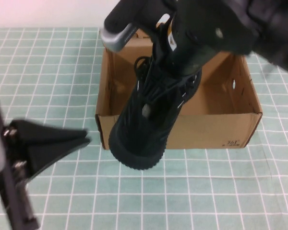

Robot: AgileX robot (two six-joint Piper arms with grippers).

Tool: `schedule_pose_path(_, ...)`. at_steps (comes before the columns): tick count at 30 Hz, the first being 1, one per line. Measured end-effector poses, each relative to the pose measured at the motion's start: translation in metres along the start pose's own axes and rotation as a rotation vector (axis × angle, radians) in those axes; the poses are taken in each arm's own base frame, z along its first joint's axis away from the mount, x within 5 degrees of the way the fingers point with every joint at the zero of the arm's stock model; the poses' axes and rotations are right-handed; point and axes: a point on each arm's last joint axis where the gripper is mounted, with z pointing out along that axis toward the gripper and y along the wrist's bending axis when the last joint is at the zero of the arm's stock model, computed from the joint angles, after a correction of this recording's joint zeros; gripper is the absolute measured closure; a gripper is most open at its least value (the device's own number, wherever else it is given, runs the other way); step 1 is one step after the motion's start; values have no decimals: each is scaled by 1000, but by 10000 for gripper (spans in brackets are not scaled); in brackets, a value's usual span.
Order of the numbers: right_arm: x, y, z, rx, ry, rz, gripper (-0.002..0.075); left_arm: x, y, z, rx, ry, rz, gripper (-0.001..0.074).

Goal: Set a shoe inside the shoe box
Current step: Hand over the shoe

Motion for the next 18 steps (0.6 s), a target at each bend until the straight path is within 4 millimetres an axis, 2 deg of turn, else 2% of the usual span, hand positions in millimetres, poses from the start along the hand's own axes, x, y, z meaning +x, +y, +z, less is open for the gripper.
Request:
schedule_pose_path(5, -9, -26, 13, -66, 19, 143, 716, -19, 7, 24, 33, 9, 91, 738)
schedule_pose_path(9, -13, -51, 12, -52, -11, 218, 716, -24, -4, 58, 70, 43, 101, 738)
schedule_pose_path(12, -10, -63, 13, -34, -12, 267, 716, -32, -11, 79, 13, 8, 63, 738)
schedule_pose_path(14, -9, -68, 15, -26, -6, 288, 716, -40, -11, 85, -42, -51, 0, 738)
schedule_pose_path(18, -7, -72, 15, -19, 0, 302, 716, -51, -5, 84, -133, -161, -100, 738)
